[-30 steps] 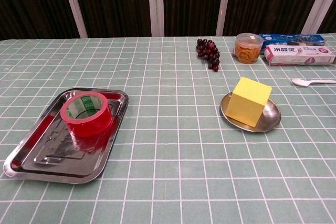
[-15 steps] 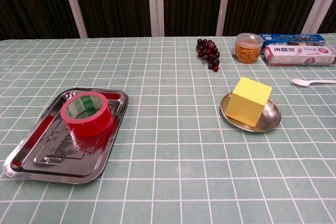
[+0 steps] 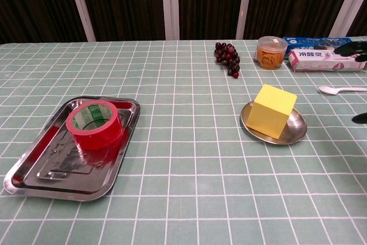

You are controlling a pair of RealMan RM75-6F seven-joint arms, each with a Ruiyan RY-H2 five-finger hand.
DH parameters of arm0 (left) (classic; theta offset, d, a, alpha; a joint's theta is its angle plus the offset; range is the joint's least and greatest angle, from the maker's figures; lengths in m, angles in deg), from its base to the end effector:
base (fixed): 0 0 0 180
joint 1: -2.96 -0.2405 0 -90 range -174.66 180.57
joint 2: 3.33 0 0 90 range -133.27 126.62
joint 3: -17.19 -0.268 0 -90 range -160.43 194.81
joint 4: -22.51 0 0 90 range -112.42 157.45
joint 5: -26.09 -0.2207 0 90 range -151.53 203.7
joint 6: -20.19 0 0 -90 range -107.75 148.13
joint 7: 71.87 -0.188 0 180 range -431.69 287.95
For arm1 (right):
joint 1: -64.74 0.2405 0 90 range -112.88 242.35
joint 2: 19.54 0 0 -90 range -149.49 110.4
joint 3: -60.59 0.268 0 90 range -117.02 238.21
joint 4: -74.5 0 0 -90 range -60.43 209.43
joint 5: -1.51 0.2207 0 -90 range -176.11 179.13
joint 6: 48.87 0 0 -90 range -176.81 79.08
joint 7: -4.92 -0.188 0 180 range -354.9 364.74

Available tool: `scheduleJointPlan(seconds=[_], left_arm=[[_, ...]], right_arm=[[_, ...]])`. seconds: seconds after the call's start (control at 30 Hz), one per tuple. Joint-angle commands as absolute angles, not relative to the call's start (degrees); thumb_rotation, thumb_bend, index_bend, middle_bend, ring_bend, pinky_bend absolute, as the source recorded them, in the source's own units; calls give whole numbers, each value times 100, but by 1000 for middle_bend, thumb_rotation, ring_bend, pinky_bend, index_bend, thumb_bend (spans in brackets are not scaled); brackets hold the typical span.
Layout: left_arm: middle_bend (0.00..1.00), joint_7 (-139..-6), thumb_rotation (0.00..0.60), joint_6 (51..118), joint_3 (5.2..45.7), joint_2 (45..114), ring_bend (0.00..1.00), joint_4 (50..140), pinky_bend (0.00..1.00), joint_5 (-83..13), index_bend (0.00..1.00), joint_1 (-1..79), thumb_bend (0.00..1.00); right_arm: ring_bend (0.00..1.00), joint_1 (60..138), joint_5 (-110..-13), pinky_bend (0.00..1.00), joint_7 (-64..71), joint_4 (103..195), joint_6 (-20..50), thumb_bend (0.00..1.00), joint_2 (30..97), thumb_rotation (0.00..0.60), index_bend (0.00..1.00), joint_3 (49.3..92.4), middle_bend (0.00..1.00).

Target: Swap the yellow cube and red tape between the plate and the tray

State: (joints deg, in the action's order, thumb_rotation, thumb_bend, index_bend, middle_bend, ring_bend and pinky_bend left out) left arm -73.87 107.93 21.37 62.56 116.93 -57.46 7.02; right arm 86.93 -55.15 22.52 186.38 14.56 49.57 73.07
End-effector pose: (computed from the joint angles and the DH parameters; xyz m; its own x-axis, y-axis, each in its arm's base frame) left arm -0.3203 0.2261 0.1553 0.3621 -0.0556 0.9305 0.9319 0.0417 -0.3602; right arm -0.2223 -0.3129 0.0651 0.1618 -0.2986 0.9406 -0.9846 0.0145 0.1740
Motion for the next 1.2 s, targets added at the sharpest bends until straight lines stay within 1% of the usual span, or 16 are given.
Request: scheduleJointPlan(seconds=[0.03, 0.3, 0.47, 0.67, 0.87, 0.93, 0.97, 1.03, 1.1, 1.2], left_arm=[[0, -7334, 600, 10789, 2162, 6242, 0, 11676, 0, -5700, 119, 695, 0], [0, -7249, 600, 10792, 2235, 6213, 0, 11623, 0, -5573, 119, 679, 0], [0, -7189, 600, 10794, 2252, 6196, 0, 11615, 0, -5556, 119, 671, 0], [0, -7144, 600, 10811, 2293, 6177, 0, 11600, 0, -5496, 119, 656, 0], [0, -7089, 600, 10833, 2333, 6158, 0, 11597, 0, -5437, 119, 635, 0], [0, -7080, 600, 10855, 2346, 6157, 0, 11600, 0, -5424, 119, 624, 0], [0, -7077, 600, 10864, 2352, 6157, 0, 11604, 0, -5420, 119, 620, 0], [0, -7066, 600, 10865, 2360, 6157, 0, 11613, 0, -5407, 119, 616, 0], [0, -7046, 600, 10855, 2371, 6161, 0, 11619, 0, -5382, 119, 616, 0], [0, -7113, 600, 10824, 2402, 6176, 0, 11622, 0, -5281, 119, 618, 0]], right_arm=[[0, 9418, -4253, 0, 3091, 18753, 1371, 5, 5543, 600, 4, 7678, 0], [0, 10251, -2915, 0, 3878, 18508, 1674, 4, 6224, 600, 4, 7952, 0], [0, 10582, -2455, 0, 3990, 18194, 1799, 4, 6593, 600, 4, 8056, 0], [0, 10832, -2220, 0, 4041, 17672, 1917, 4, 6997, 600, 4, 8051, 0], [2, 10955, -2273, 0, 4185, 17191, 1925, 5, 7212, 600, 18, 7832, 0], [33, 10964, -2267, 0, 4237, 17146, 1918, 4, 7229, 600, 67, 7764, 18], [77, 10967, -2265, 0, 4245, 17135, 1914, 3, 7233, 600, 116, 7746, 56], [178, 10967, -2290, 6, 4237, 17117, 1922, 3, 7238, 600, 212, 7729, 154], [298, 10971, -2380, 49, 4241, 17073, 2015, 2, 7275, 600, 319, 7708, 279], [393, 10958, -2657, 103, 4156, 16891, 2304, 39, 7478, 600, 420, 7699, 386]])
